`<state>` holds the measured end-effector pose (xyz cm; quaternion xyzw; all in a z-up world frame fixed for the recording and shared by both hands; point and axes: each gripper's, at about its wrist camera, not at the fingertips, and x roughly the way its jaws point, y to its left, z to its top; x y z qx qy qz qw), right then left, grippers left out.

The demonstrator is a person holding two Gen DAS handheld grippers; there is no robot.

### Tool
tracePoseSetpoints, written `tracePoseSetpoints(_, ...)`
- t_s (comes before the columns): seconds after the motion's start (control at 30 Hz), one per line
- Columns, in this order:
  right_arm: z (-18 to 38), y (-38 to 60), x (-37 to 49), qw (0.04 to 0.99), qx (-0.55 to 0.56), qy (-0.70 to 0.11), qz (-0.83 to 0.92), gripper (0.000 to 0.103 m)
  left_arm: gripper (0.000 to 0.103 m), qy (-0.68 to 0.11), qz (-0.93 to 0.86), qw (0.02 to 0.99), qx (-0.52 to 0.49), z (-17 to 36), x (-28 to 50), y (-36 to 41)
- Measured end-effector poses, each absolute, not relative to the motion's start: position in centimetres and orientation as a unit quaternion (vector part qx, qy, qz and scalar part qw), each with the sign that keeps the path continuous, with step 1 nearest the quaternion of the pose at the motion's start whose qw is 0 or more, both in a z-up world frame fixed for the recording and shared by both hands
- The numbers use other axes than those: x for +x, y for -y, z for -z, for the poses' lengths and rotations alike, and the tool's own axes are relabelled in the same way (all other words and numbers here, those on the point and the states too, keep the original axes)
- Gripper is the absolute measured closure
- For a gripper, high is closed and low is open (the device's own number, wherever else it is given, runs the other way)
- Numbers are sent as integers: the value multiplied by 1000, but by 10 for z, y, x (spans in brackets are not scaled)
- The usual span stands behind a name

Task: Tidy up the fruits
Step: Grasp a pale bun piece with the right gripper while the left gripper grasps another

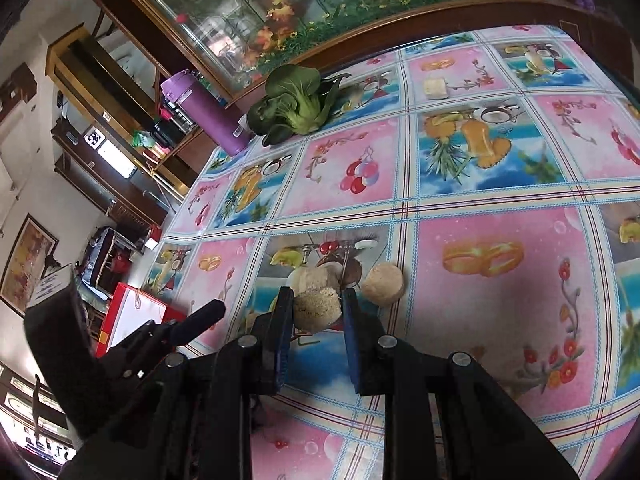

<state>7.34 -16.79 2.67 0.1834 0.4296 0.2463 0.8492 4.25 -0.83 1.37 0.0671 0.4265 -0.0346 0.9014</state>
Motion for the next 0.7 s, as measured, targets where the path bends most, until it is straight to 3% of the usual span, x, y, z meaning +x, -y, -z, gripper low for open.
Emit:
tracePoseSetpoints(0.07, -27, 167, 73, 849, 184, -429, -248, 80, 56, -432, 38, 899, 63, -10, 45, 9)
tracePoseSetpoints(0.23, -28, 164, 72, 849, 178, -430, -252, 80, 76, -433, 54, 898, 49, -8, 46, 11)
tracePoseSetpoints(0.7, -29, 155, 67, 855, 159, -420, -259, 80, 76, -358, -16, 930, 82, -42, 8, 16)
